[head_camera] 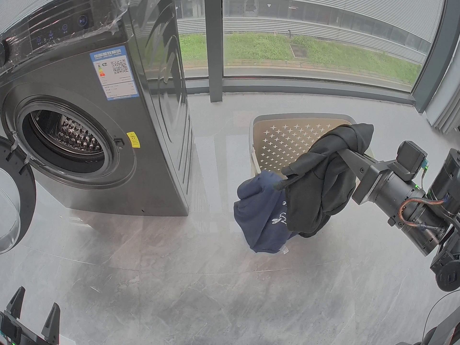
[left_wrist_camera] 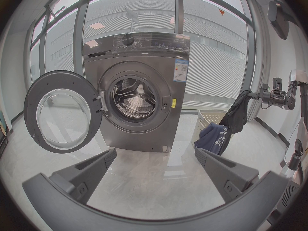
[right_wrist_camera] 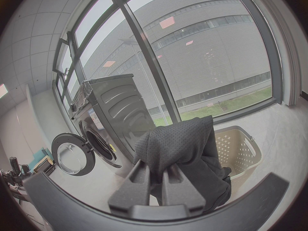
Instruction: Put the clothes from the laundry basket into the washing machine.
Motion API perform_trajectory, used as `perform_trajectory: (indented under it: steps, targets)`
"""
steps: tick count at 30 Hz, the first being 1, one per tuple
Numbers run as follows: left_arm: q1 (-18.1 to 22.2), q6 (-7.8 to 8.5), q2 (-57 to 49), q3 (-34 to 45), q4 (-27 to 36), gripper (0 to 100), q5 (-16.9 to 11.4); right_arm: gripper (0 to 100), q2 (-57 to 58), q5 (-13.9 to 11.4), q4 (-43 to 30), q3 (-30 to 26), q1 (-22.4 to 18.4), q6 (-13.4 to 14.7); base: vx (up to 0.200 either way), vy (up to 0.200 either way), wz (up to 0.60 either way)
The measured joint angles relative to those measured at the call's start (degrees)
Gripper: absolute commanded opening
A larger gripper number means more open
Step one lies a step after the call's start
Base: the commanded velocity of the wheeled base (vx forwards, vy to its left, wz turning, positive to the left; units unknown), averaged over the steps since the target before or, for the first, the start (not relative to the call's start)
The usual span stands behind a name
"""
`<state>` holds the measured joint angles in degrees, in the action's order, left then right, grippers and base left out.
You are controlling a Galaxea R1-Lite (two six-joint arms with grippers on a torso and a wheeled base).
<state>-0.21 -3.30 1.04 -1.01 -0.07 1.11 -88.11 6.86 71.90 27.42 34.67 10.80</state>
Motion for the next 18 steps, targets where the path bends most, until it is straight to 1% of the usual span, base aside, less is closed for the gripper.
perform_trajectory:
  steps: [11, 18]
  targets:
    - [-0.45, 0.29, 0.44, 0.0, -0.02, 100, 0.0, 0, -0.11, 0.02, -0.02, -0.18, 0.05, 0.11, 0.0, 0.2, 0.0]
    - [-0.67, 0.18, 1.19, 0.0, -0.02, 100, 0.01, 0, -0.11, -0.02, -0.05, -0.18, 0.05, 0.11, 0.0, 0.2, 0.0]
